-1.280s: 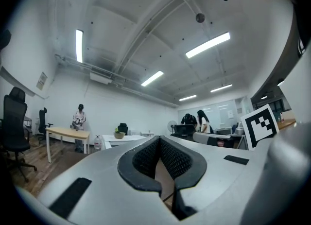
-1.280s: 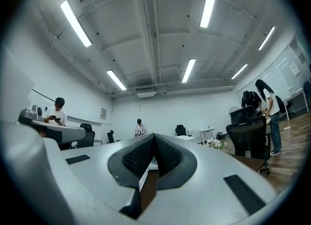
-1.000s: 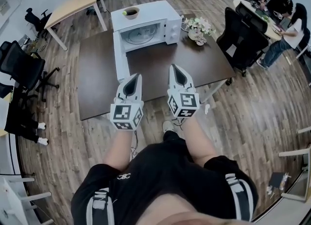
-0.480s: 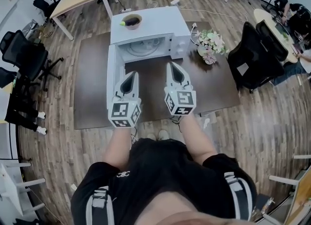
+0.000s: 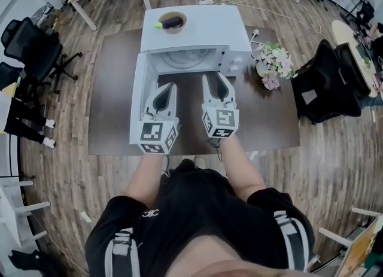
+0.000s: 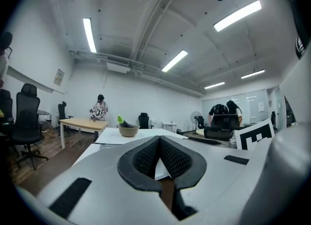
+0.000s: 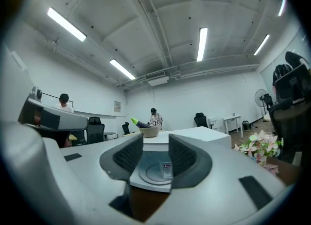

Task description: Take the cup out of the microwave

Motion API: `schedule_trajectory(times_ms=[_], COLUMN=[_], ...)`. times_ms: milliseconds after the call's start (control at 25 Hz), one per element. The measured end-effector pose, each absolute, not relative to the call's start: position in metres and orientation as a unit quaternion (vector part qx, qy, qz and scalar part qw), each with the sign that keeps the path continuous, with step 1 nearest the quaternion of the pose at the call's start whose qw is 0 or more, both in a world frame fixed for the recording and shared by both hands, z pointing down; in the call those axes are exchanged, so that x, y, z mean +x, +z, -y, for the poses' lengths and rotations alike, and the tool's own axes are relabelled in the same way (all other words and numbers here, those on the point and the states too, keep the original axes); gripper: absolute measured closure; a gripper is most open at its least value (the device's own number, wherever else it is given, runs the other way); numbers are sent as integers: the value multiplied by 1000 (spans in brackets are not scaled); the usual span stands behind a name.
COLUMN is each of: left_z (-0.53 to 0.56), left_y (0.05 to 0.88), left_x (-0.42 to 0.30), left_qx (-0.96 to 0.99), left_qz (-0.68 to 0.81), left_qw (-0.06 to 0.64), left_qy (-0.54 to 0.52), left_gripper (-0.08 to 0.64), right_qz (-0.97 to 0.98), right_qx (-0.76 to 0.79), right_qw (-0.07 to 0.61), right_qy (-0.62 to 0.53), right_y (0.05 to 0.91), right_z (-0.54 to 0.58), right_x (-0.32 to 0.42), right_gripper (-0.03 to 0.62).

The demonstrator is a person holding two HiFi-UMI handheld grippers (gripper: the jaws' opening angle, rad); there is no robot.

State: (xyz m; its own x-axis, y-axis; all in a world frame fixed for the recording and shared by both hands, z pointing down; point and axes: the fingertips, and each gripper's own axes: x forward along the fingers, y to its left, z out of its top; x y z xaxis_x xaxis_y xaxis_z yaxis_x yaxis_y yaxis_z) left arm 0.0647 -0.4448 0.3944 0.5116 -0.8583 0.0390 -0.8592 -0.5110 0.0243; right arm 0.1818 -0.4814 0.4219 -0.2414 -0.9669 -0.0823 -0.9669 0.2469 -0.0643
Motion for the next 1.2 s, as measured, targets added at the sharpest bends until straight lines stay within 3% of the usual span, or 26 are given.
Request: schedule_trajectory(times_ms=[120, 560, 1200], left_z=[460, 513, 548], left_y=[400, 437, 487], left_x=[63, 50, 34], left_qx=[865, 850, 841], left_qz=[501, 523, 534], left_qw=[25, 59, 81], left_qy=[12, 18, 39], left_gripper=[561, 561, 561], right_qz=[-801, -789, -767], right_qx=[-598, -612, -631], right_qw=[30, -18, -80], right_qy=[-8, -55, -91], right_y=[443, 529, 611], right_z=[509, 624, 732], right_x=[171, 146, 132], right_gripper=[368, 158, 137])
